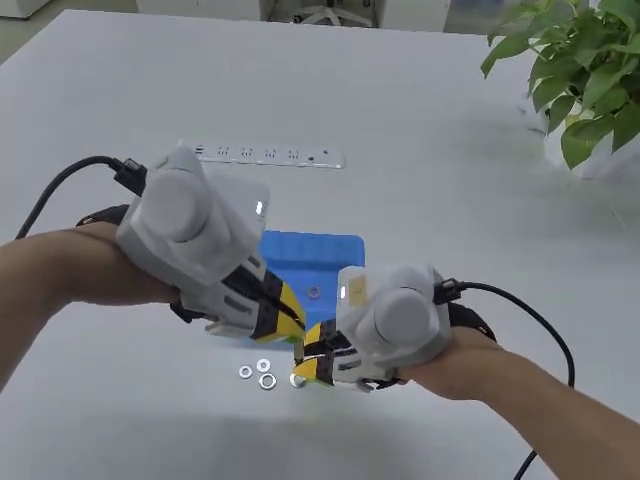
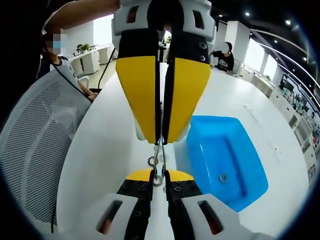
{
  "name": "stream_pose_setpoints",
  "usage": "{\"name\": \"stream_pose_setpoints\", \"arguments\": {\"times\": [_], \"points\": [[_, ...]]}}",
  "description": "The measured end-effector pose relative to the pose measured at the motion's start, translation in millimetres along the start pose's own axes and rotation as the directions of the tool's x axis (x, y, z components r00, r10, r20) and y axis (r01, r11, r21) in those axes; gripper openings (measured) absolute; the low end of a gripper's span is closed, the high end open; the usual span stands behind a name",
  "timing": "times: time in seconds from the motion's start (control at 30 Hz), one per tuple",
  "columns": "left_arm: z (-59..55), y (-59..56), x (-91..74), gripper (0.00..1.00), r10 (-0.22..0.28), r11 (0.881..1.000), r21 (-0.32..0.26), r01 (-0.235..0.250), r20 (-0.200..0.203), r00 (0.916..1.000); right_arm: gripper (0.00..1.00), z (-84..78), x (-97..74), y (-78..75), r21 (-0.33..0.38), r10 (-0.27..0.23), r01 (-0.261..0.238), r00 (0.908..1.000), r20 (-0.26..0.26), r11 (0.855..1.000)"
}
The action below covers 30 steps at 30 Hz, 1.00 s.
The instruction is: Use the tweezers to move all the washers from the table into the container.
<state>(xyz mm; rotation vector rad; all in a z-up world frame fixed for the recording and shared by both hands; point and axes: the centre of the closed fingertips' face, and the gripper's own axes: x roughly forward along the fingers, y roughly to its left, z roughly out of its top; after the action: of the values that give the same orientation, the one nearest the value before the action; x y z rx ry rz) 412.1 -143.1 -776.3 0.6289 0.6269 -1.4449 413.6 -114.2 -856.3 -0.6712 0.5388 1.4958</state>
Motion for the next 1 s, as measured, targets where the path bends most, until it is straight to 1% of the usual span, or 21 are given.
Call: {"name": "stream_pose_setpoints", "arguments": {"times": [0.57, 0.7, 1.0], "points": [[-11.7, -9.2, 6.8, 0.06, -0.022, 1.0, -0.018, 0.021, -0.016, 0.9996, 0.12, -7.2, 10.4, 10.3, 0.016, 0.018, -0.018, 0.9998, 0.001, 1.0], [-11.7, -8.8, 6.5, 0.06, -0.022, 1.0, -0.023, 0.021, -0.011, 0.9997, 0.12, -6.8, 10.3, 10.0, 0.022, 0.017, -0.017, 0.9998, 0.009, 1.0], [-11.3, -6.7, 6.6, 0.06, -0.017, 1.0, -0.024, 0.016, -0.008, 0.9998, 0.12, -6.3, 10.1, 8.6, 0.025, 0.016, -0.016, 0.9998, 0.008, 1.0]]}}
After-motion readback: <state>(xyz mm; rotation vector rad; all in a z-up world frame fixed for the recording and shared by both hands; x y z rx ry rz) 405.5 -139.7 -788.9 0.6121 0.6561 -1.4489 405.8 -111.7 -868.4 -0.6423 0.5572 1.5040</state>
